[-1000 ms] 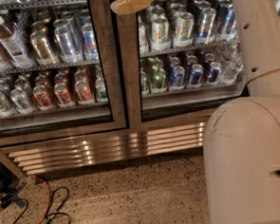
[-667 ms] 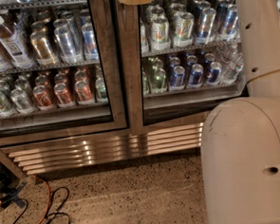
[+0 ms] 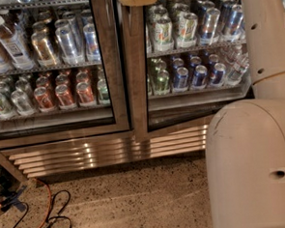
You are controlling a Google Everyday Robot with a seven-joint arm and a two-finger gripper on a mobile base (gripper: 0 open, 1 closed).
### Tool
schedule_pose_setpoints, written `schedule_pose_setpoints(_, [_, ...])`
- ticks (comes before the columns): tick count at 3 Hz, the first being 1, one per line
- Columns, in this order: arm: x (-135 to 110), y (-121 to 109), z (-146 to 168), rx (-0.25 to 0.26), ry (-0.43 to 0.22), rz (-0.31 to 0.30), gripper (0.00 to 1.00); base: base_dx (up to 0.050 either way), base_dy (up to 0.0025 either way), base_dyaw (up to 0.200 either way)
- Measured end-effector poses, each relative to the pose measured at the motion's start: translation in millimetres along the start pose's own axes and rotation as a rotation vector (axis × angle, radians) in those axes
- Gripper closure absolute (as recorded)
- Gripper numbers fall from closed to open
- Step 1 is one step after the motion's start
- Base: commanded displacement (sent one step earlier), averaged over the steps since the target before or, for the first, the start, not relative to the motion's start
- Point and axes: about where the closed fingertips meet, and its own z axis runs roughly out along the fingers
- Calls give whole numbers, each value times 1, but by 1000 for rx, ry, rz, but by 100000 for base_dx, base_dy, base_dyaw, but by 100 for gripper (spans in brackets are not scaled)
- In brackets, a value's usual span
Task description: Open right fridge door
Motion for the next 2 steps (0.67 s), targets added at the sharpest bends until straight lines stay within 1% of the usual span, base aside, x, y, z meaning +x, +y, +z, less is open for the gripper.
schedule_pose_setpoints(1, [-1, 0, 1, 0, 1, -2, 100, 0, 0, 0])
schedule_pose_setpoints(2, [-8, 1, 0, 34, 23, -14, 100, 0, 0, 0])
